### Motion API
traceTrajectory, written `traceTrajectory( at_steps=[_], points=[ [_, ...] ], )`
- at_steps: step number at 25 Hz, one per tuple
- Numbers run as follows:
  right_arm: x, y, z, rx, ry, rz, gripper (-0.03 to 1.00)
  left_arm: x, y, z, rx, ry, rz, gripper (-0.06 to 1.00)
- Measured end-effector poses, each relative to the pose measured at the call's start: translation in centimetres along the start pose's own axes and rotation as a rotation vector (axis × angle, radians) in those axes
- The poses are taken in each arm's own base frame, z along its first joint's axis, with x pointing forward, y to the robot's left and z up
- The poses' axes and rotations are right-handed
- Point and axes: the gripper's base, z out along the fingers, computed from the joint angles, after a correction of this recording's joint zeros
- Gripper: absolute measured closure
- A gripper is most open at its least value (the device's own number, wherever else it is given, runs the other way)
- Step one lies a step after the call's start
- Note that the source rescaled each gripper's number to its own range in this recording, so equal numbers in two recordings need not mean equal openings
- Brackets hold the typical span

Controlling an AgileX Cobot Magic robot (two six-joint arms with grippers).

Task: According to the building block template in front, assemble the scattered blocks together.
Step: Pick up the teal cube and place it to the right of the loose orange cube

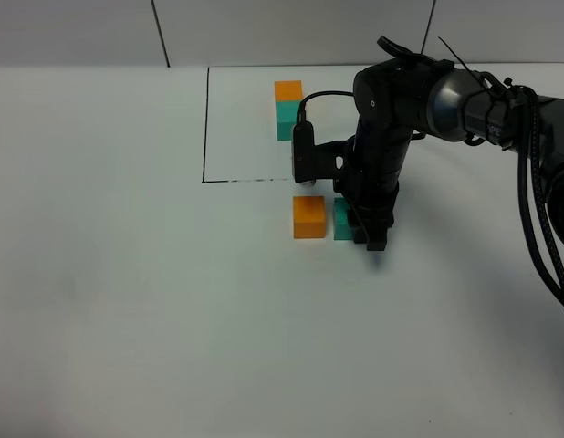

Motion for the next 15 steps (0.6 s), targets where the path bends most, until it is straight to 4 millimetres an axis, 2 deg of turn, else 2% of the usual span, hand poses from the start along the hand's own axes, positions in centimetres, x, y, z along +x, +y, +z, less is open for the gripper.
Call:
traceTrajectory(
  at_steps=[15],
  points=[
    [-0.28,-0.11,0.08,0.011,-0.030,0.026,0.95,0.00,0.00,0.00,0.000,0.000,0.000,0.27]
  ],
)
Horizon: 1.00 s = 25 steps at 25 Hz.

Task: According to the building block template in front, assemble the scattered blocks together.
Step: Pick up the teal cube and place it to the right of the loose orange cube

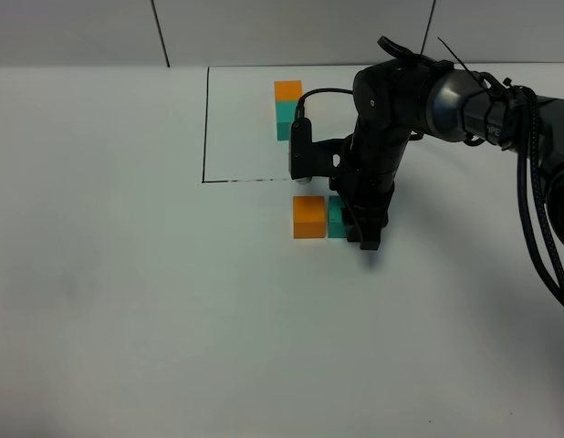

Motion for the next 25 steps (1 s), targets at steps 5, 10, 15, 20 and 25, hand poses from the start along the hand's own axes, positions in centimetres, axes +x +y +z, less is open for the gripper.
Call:
traceTrajectory(
  at_steps=[5,10,15,20,25],
  points=[
    [-0.07,0.02,0.00,-0.002,-0.008,0.005,0.95,0.00,0.00,0.00,0.000,0.000,0.000,0.27],
    [-0.13,0.04,0.18,-0.006,-0.014,0.012,0.95,0.00,0.00,0.00,0.000,0.000,0.000,0.27],
    [-0.13,0.04,0.28,-0.007,-0.014,0.013,0.95,0.00,0.00,0.00,0.000,0.000,0.000,0.27],
    [-0.14,0.02,0.38,-0.008,-0.015,-0.010,0.95,0.00,0.00,0.00,0.000,0.000,0.000,0.27],
    [-0.17,0.04,0.42,-0.008,-0.013,-0.051,0.95,0.00,0.00,0.00,0.000,0.000,0.000,0.27]
  ],
)
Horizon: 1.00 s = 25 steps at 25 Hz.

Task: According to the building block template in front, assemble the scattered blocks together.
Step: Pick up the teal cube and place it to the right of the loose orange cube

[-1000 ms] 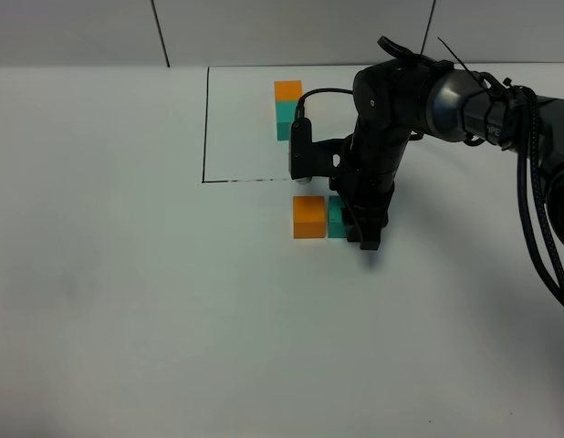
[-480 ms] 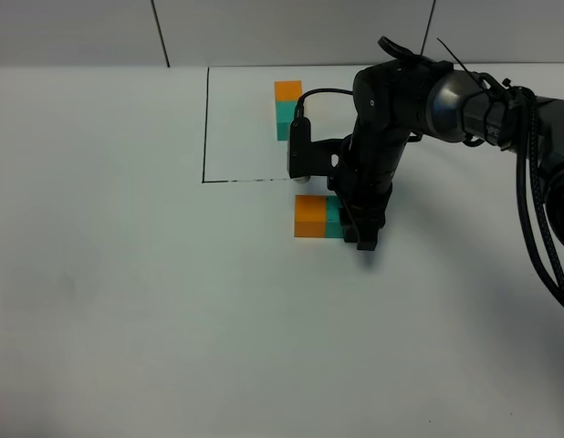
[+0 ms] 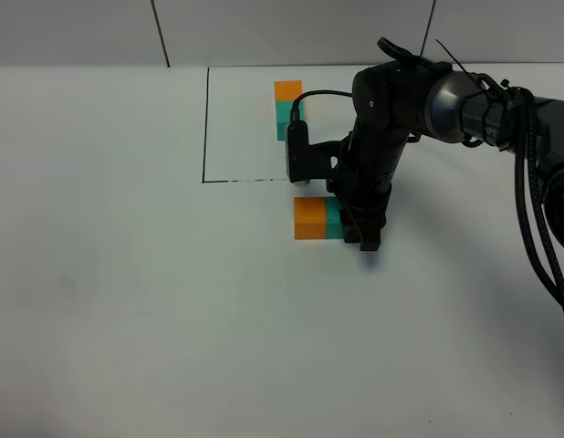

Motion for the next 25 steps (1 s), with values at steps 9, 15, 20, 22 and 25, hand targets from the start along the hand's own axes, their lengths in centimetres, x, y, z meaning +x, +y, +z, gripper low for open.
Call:
traceTrajectory(
  at_steps=[9,15,20,22,25],
  points=[
    [-0.12,0.07,0.02,0.005,0.012,-0.018,0.95,0.00,0.00,0.00,0.000,0.000,0.000,0.27],
    [-0.12,0.07,0.02,0.005,0.012,-0.019,0.95,0.00,0.00,0.00,0.000,0.000,0.000,0.27],
    [-0.12,0.08,0.02,0.003,0.012,-0.018,0.95,0.00,0.00,0.00,0.000,0.000,0.000,0.27],
    [-0.12,0.10,0.02,0.002,0.012,-0.016,0.95,0.00,0.00,0.00,0.000,0.000,0.000,0.27],
    [-0.12,0.10,0.02,0.002,0.012,-0.003,0.91,0.00,0.00,0.00,0.000,0.000,0.000,0.27]
  ],
)
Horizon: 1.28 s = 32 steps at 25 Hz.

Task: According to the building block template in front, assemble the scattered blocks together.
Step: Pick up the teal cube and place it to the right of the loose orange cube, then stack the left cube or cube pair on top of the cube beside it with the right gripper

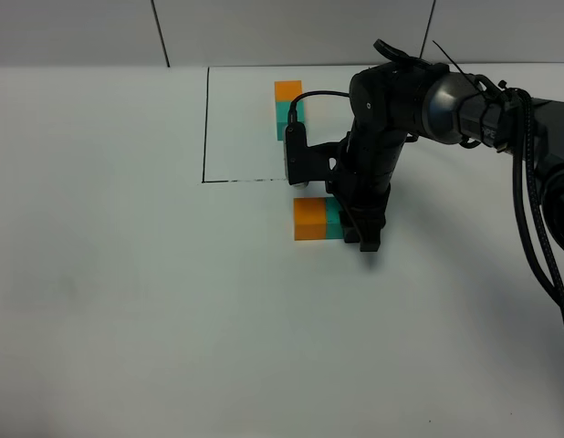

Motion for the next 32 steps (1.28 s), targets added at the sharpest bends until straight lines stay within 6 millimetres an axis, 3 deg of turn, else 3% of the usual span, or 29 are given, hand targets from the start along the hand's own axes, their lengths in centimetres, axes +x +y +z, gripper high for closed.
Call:
traceTrajectory(
  at_steps=[6,11,14,20,27,32],
  points=[
    [-0.1,0.0,-1.1,0.015,-0.011,0.053,0.56,0.0,0.0,0.0,0.000,0.000,0.000,0.27],
    [0.2,-0.3,-4.8,0.075,-0.060,0.195,0.35,0.0,0.0,0.0,0.000,0.000,0.000,0.27],
    [1.9,-0.8,-7.2,0.079,-0.098,0.364,0.24,0.0,0.0,0.0,0.000,0.000,0.000,0.27],
    [6.9,0.7,-11.2,0.126,-0.181,0.664,0.17,0.0,0.0,0.0,0.000,0.000,0.000,0.27],
    [12.9,6.7,-14.1,0.418,-0.390,1.062,0.17,0.0,0.0,0.0,0.000,0.000,0.000,0.27],
    [14.5,10.4,-14.6,0.495,-0.474,1.202,0.17,0.0,0.0,0.0,0.000,0.000,0.000,0.27]
  ],
)
